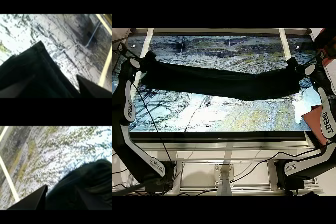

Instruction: Fold the clothes and pants, and hang the long-sleeved shirts on hangers.

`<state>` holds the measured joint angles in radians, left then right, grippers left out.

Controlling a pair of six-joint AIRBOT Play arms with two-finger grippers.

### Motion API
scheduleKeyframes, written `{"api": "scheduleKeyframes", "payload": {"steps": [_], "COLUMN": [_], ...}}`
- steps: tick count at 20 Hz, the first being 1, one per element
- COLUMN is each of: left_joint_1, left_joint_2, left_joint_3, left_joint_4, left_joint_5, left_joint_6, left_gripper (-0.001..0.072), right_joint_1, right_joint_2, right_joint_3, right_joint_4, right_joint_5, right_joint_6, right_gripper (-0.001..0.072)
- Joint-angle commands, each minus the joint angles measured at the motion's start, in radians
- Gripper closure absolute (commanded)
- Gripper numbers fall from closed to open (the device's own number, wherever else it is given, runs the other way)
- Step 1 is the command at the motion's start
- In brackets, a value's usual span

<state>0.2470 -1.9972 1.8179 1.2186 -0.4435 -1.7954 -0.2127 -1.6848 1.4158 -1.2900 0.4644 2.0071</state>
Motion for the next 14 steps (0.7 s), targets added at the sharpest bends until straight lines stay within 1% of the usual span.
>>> {"api": "scheduleKeyframes", "payload": {"steps": [1, 2, 3, 5, 6, 8, 11, 14], "left_joint_1": [-0.003, -0.002, 0.003, 0.02, 0.032, 0.066, 0.141, 0.219], "left_joint_2": [0.027, 0.045, 0.064, 0.095, 0.105, 0.12, 0.121, 0.115], "left_joint_3": [0.003, 0.003, 0.003, 0.002, 0.002, 0.002, 0.002, -0.002], "left_joint_4": [0.001, 0.002, 0.007, 0.012, 0.012, 0.012, 0.011, 0.008], "left_joint_5": [0.048, 0.076, 0.106, 0.113, 0.088, -0.05, -0.385, -0.64], "left_joint_6": [0.236, 0.266, 0.272, 0.27, 0.27, 0.27, 0.27, 0.27], "left_gripper": [0.0068, 0.0068, 0.0068, 0.0068, 0.0068, 0.0068, 0.0067, 0.0066], "right_joint_1": [0.004, 0.003, -0.001, -0.01, -0.014, -0.024, -0.029, -0.031], "right_joint_2": [0.01, 0.018, 0.026, 0.04, 0.045, 0.049, 0.049, 0.049], "right_joint_3": [0.002, 0.006, 0.009, 0.01, 0.01, 0.01, 0.01, 0.01], "right_joint_4": [-0.003, -0.006, -0.008, -0.008, -0.008, -0.01, -0.019, -0.024], "right_joint_5": [-0.089, -0.091, -0.093, -0.085, -0.072, -0.031, 0.038, 0.078], "right_joint_6": [-0.171, -0.219, -0.232, -0.231, -0.231, -0.231, -0.232, -0.241], "right_gripper": [0.0319, 0.0319, 0.0319, 0.0318, 0.0318, 0.0318, 0.0318, 0.0319]}}
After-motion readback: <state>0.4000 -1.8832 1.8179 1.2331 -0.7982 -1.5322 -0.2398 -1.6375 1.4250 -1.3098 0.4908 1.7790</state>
